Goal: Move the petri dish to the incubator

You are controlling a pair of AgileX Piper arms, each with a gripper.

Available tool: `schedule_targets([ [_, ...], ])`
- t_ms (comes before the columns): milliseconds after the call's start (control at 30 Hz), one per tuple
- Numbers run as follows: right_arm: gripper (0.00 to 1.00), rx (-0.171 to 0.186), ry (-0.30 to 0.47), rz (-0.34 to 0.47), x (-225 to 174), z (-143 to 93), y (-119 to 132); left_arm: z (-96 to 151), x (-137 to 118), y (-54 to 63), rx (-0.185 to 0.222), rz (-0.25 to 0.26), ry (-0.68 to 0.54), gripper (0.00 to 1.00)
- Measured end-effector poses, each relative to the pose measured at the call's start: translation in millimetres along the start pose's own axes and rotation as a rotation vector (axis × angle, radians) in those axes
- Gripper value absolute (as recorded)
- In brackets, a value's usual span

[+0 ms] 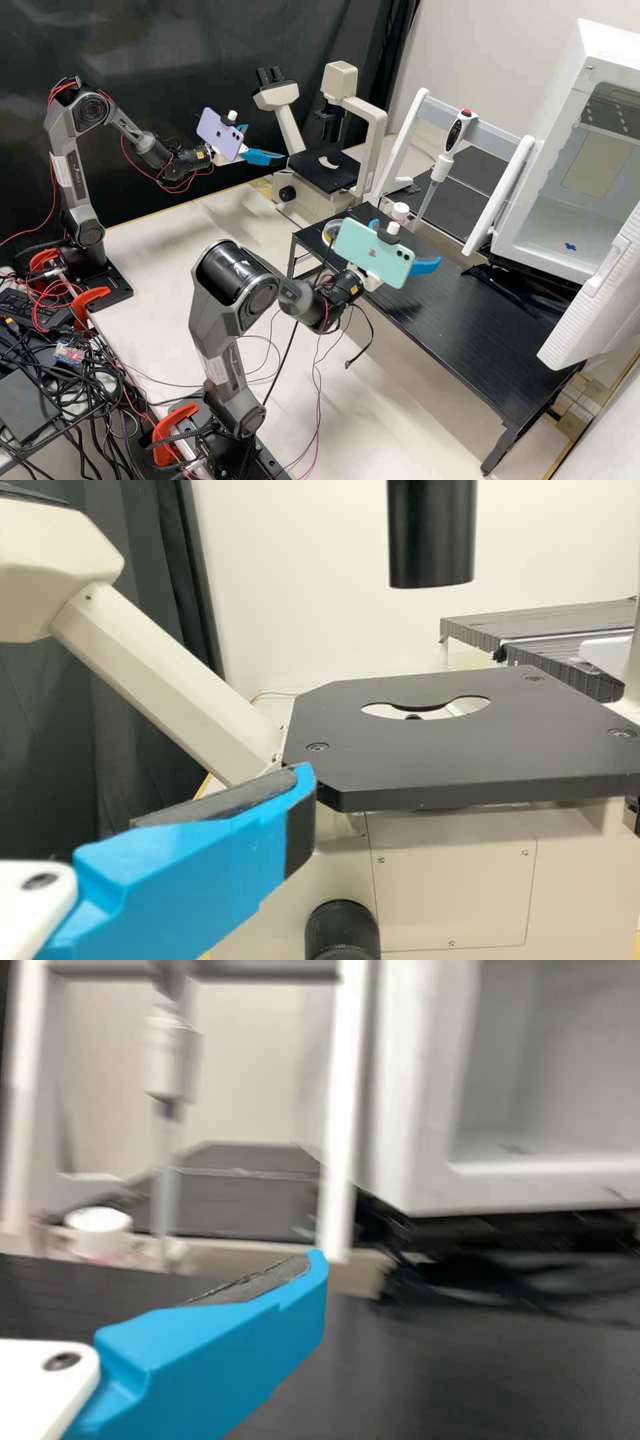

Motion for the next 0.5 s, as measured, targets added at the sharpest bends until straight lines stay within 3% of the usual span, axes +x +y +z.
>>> schedule_targets([
  [267, 1.0, -0.07, 0.129, -0.13, -9.3, -27.1, -37.5, 0.0, 0.0, 0.0, 0.0, 0.0, 0.0, 1.0],
  [367, 1.0, -0.093, 0.138, -0.178, -8.0, -27.6, -51.5, 0.0, 0.0, 0.0, 0.0, 0.0, 0.0, 1.0],
  [500, 1.0, -0.093, 0.116, -0.225, -5.7, -22.1, -64.4, 0.0, 0.0, 0.0, 0.0, 0.0, 0.0, 1.0],
])
